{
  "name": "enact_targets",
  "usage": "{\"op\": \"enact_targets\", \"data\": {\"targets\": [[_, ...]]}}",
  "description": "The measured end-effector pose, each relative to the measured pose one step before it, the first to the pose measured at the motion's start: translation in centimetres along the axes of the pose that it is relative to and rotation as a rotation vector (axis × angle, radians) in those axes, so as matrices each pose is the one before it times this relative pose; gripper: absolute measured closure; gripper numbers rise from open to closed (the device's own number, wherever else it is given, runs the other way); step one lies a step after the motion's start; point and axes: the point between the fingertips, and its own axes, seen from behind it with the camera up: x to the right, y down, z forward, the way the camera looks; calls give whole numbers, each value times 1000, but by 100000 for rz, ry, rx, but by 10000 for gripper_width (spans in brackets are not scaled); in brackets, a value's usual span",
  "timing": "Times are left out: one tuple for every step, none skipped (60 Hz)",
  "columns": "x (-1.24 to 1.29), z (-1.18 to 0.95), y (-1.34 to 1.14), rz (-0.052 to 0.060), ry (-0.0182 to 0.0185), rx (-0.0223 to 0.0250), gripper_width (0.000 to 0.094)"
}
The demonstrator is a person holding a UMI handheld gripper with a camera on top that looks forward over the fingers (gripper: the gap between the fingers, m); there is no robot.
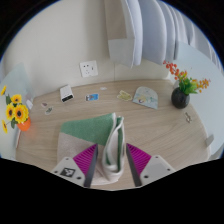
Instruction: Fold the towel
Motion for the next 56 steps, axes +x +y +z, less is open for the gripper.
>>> {"op": "enact_targets", "data": {"targets": [[76, -237, -199, -1551, 664, 455, 247], [-54, -318, -250, -1333, 171, 599, 147], [-33, -397, -318, -1129, 136, 789, 67], [317, -502, -442, -838, 218, 744, 71], [2, -547, -439, -873, 121, 1173, 100], [112, -647, -492, -645, 586, 1130, 113], [158, -720, -521, -516, 753, 1170, 106], [118, -803, -525, -460, 672, 1082, 94], [77, -870, -539, -594, 514, 1056, 83], [98, -926, -549, -639, 466, 945, 74], [233, -983, -572, -577, 332, 527, 72], [127, -1053, -449, -372, 731, 503, 78], [159, -1140, -404, -342, 783, 314, 81], [184, -1176, -357, -183, 943, 142, 81], [104, -1219, -332, -76, 794, 90, 80], [98, -1246, -327, -23, 667, 100, 82], [45, -1247, -344, 14, 468, 336, 83], [229, -1141, -321, -168, -117, 722, 82], [-49, -1237, -327, 108, 307, 629, 82], [-6, -1223, -273, 88, 154, 612, 82], [-7, -1215, -165, 69, 91, 412, 82], [-29, -1208, -109, 7, 132, 247, 84], [8, -1163, -37, 4, 182, 153, 84], [1, -1098, 57, -54, 306, 40, 83], [89, -1051, 140, -16, 554, -159, 82], [203, -1035, 258, 44, 446, 15, 79], [72, -838, 264, 15, 802, -189, 81], [50, -866, 261, 4, 622, -86, 82], [71, -776, 303, 18, 565, -86, 83], [29, -748, 350, 203, 468, -52, 85], [-2, -654, 365, 409, 287, -84, 84], [-71, -619, 329, 505, 109, -130, 85], [-66, -525, 362, 485, -20, -186, 83], [88, -642, 379, 491, -228, 44, 84], [-75, -298, 314, 657, 97, -222, 86], [-60, -351, 277, 649, 152, -167, 83], [-51, -311, 301, 458, 241, -108, 84], [-1, -264, 260, 153, 373, -27, 83], [49, -214, 199, -80, 460, 49, 84], [24, -181, 170, -203, 480, 108, 85], [61, -153, 128, -221, 521, 208, 85], [14, -89, 120, -187, 381, 231, 82], [25, -110, 205, 194, 82, 280, 83], [-63, -65, 110, 577, -81, -66, 83], [-109, -4, 127, 632, -115, -102, 84], [-25, 53, 151, 375, -105, -107, 83], [-22, -16, 93, 76, 123, 62, 84], [14, -3, 32, -386, 339, 122, 85], [42, -22, 73, -634, 381, -106, 85], [-32, 23, 127, -159, 14, -333, 86], [-64, 11, 145, 289, -244, -477, 87], [-86, 46, 145, 361, -290, -506, 86], [-58, 3, 229, 248, -302, -109, 85], [-93, 3, 47, 253, -239, -18, 85], [-110, -2, -5, 119, -263, 140, 82], [-64, 38, -58, 42, -107, 291, 84]]}}
